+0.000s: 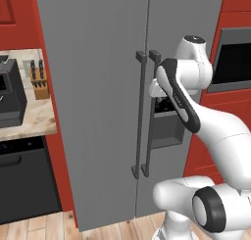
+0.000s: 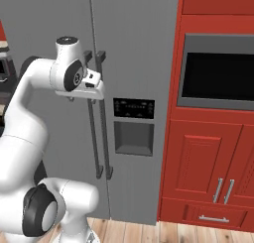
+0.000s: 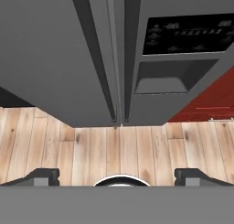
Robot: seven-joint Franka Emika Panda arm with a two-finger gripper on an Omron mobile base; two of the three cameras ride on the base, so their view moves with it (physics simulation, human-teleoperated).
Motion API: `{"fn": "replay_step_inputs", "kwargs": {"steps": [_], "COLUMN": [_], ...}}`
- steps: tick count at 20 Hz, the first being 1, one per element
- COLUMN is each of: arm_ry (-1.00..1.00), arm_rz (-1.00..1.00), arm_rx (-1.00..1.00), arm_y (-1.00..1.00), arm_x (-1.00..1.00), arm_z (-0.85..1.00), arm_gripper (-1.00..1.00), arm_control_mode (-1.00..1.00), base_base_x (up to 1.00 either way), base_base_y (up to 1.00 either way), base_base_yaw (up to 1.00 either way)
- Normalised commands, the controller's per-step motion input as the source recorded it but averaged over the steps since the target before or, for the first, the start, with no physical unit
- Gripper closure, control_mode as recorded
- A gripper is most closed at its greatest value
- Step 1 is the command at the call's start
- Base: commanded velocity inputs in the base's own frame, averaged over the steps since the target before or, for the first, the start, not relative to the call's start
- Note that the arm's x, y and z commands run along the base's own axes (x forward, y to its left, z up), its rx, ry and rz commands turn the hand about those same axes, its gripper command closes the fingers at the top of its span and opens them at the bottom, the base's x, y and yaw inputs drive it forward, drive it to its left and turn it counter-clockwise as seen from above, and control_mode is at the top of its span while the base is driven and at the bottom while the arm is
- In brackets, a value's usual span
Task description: Retrieve a lemon from the fridge and place it on the cutting board with the fish.
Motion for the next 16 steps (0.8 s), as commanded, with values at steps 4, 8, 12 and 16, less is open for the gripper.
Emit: {"fn": "replay_step_inputs", "kwargs": {"steps": [4, 8, 12, 16], "arm_ry": [-0.24, -0.16, 0.0, 0.0], "arm_rz": [0.01, 0.0, 0.01, 0.02], "arm_rx": [0.0, 0.0, 0.0, 0.0], "arm_y": [-0.06, 0.0, -0.07, -0.03], "arm_x": [0.19, 0.46, 0.47, 0.43], "arm_z": [-0.42, -0.65, -0.18, 0.0], "arm_gripper": [-1.0, -1.0, -1.0, -1.0], "arm_control_mode": [-1.0, -1.0, -1.0, -1.0], "base_base_x": [0.0, 0.0, 0.0, 0.0], "base_base_y": [0.0, 0.0, 0.0, 0.0], "base_base_yaw": [0.0, 0.0, 0.0, 0.0]}}
